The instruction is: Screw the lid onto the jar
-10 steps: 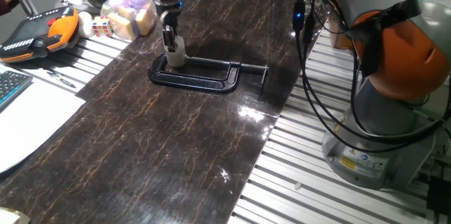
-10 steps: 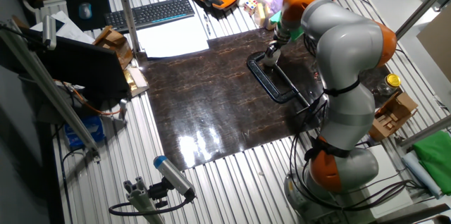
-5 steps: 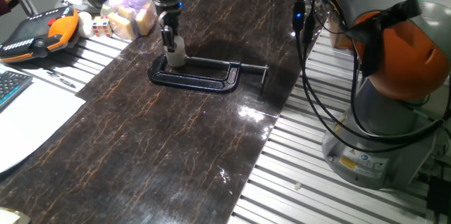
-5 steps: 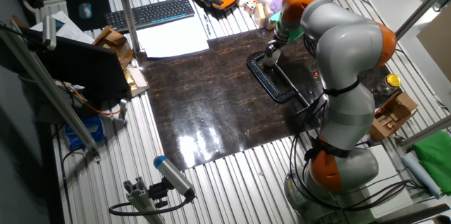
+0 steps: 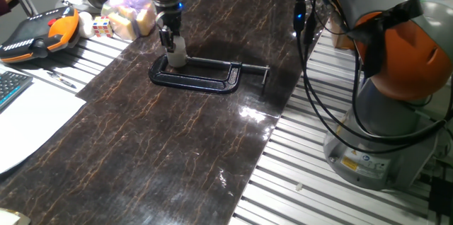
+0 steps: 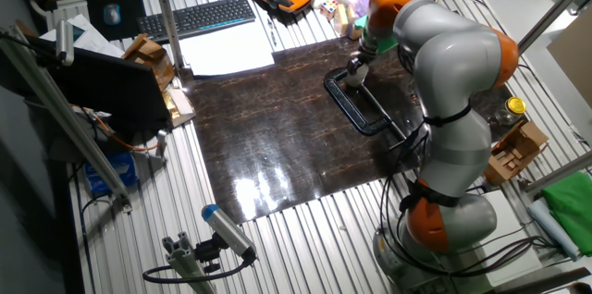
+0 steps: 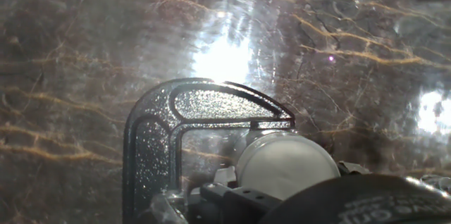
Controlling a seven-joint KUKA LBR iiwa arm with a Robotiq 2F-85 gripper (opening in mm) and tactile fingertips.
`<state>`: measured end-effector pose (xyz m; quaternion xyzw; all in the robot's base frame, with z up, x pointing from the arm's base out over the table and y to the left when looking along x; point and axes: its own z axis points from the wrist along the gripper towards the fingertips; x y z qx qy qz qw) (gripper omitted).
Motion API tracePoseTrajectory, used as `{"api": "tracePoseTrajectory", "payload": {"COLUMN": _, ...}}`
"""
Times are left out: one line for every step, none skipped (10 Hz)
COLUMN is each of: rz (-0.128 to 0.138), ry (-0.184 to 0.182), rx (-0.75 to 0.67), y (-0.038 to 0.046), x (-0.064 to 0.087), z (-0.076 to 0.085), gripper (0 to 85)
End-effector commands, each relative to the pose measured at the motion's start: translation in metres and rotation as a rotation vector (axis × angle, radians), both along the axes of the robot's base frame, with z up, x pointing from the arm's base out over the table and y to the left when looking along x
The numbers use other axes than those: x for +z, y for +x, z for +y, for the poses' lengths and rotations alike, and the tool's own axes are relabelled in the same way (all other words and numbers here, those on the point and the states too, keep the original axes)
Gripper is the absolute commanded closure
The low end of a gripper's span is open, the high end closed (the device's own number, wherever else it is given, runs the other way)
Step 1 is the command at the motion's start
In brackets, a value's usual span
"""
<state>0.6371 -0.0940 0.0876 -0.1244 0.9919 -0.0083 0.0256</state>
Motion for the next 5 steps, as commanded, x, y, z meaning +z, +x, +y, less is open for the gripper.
{"api": "tracePoseTrajectory", "payload": {"rz": 0.005, "ry": 0.004, "rx": -0.029, "y": 0.0001, "x": 0.0001, "z": 0.0001, "gripper": 15.7}}
{"api": "tracePoseTrajectory", "payload": {"rz": 0.011, "ry": 0.008, "rx": -0.055, "y": 0.0001, "x": 0.0, "z": 0.0001, "gripper": 15.7}}
{"api": "tracePoseTrajectory", "payload": {"rz": 0.015, "ry": 0.011, "rx": -0.088, "y": 0.0, "x": -0.0001, "z": 0.0002, "gripper": 15.3}}
{"api": "tracePoseTrajectory", "payload": {"rz": 0.015, "ry": 0.012, "rx": -0.114, "y": 0.0, "x": -0.0002, "z": 0.0003, "gripper": 15.3}}
{"api": "tracePoseTrajectory", "payload": {"rz": 0.014, "ry": 0.009, "rx": -0.149, "y": 0.0, "x": -0.0001, "z": 0.0001, "gripper": 15.3}}
